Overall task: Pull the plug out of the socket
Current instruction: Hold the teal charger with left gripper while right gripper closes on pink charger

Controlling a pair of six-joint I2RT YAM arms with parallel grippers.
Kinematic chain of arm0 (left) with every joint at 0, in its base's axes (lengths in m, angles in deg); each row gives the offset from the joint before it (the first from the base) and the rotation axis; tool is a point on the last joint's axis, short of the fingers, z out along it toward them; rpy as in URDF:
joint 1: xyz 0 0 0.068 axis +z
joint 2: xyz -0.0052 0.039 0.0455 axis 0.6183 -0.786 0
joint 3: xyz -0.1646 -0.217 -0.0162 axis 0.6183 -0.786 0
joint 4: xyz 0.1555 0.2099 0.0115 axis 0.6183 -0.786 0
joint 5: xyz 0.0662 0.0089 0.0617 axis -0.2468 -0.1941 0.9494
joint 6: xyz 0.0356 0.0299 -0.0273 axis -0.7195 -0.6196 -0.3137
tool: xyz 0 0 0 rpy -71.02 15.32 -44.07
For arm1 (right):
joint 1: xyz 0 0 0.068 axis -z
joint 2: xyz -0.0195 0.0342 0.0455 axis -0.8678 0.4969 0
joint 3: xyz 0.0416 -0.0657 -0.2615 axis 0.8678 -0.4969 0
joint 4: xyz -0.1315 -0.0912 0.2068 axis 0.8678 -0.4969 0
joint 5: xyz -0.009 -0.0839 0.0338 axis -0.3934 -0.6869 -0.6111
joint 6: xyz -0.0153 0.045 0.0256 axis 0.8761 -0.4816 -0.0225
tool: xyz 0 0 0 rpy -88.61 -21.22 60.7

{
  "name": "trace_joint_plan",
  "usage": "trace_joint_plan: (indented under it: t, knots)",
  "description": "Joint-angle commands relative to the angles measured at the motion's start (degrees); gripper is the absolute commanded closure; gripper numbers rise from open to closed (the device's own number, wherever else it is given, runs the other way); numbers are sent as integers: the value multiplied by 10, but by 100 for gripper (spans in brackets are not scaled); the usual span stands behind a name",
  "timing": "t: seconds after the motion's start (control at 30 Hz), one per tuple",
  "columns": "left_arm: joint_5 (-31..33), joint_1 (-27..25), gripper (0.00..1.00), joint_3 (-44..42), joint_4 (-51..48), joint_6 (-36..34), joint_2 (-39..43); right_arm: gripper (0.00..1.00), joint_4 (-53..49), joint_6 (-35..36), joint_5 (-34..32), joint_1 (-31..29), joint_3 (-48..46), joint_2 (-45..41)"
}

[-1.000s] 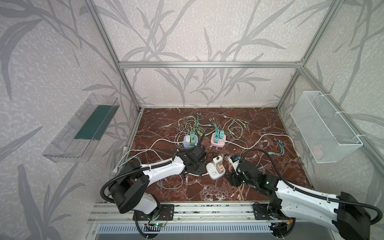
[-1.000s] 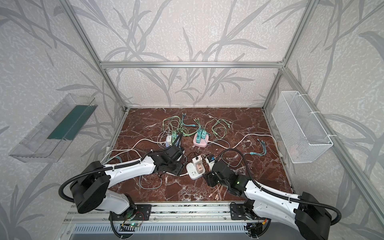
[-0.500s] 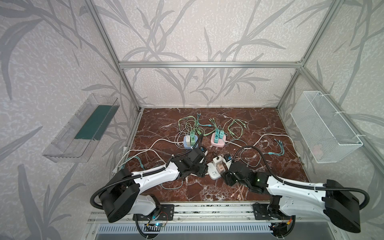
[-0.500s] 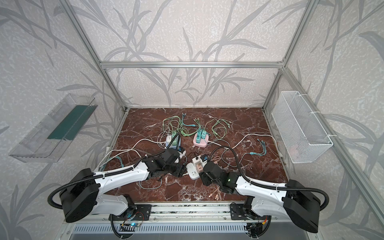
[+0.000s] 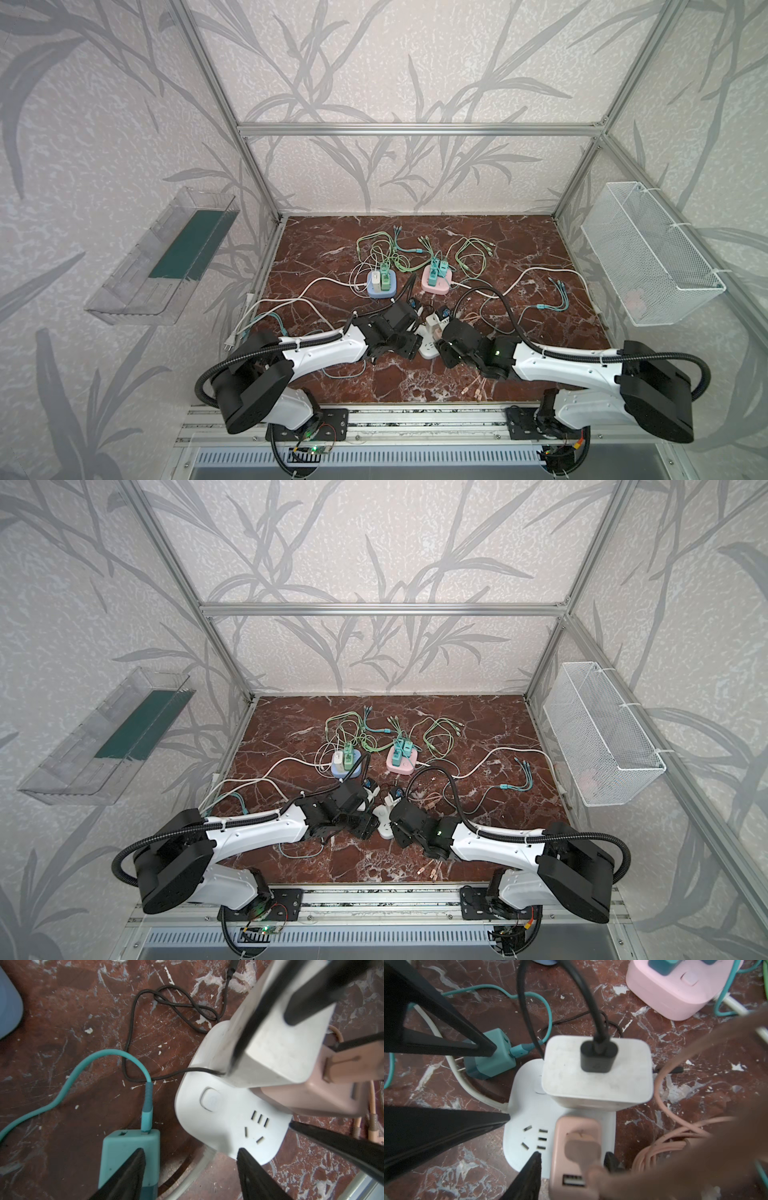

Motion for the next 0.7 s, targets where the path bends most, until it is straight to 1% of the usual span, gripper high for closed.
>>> trace_joint_plan:
  t: [0.0, 0.1, 0.43, 0.67]
  knots:
    - [23, -6, 29, 14, 0, 13, -6, 54, -12, -10, -18, -3, 12, 5]
    - [26, -8, 29, 15, 8, 17, -7, 56, -8, -13, -16, -3, 12, 11]
    - [45, -21, 29, 26, 6, 20, -21, 56, 5, -30, -18, -3, 15, 32]
    - [64, -31, 30, 28, 4, 21, -30, 63, 10, -35, -22, -3, 17, 34]
